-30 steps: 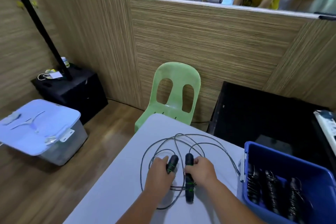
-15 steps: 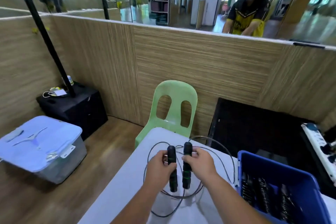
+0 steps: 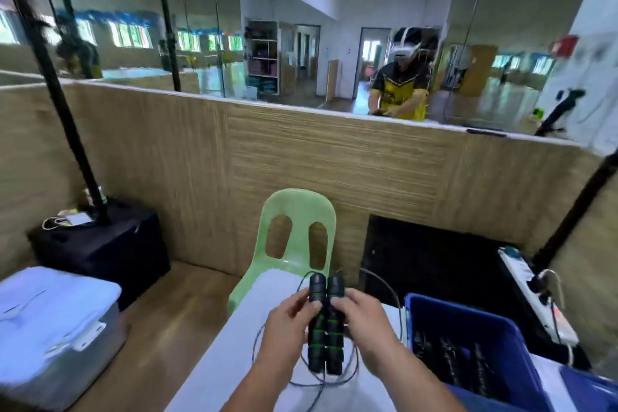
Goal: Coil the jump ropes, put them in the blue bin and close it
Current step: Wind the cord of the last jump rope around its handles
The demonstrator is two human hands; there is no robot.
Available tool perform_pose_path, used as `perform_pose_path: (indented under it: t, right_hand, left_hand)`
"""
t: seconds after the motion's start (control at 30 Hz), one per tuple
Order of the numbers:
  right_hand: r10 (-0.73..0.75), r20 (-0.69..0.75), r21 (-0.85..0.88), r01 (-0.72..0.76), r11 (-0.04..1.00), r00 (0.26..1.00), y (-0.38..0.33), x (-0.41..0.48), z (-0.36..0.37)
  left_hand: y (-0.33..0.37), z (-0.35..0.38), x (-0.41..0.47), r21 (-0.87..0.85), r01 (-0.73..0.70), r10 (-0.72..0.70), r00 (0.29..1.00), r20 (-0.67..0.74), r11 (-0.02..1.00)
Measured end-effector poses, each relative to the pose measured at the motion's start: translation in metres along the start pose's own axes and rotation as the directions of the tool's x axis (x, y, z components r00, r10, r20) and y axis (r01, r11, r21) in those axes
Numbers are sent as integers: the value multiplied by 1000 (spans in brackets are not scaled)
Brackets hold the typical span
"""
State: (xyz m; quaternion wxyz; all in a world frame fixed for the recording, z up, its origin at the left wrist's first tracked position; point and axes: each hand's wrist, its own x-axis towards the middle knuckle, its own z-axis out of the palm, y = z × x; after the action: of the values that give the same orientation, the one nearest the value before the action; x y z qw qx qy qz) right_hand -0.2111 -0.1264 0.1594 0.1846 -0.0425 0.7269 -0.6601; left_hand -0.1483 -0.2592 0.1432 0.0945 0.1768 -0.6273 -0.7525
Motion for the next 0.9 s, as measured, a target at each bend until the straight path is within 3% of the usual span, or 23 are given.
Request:
perform_pose_path:
  t: [0.3, 0.6, 0.77, 0.9]
  right_hand:
    - [51, -9, 194, -48, 980, 999, -5, -45, -8]
    - [29, 24, 204, -33, 978, 999, -10, -83, -39]
    - [126, 131, 321, -163, 933, 983, -19, -117, -62]
    - [196, 160, 290, -236, 928, 967, -23, -148, -74]
  left_hand:
    - [7, 17, -42, -61, -38, 37, 999, -12, 997]
    - [11, 47, -85, -11, -165, 165, 985, -47, 986]
    - [2, 76, -123, 217, -249, 279, 953, -120, 944]
    - [-10, 102, -159, 443, -312, 407, 903, -136, 841]
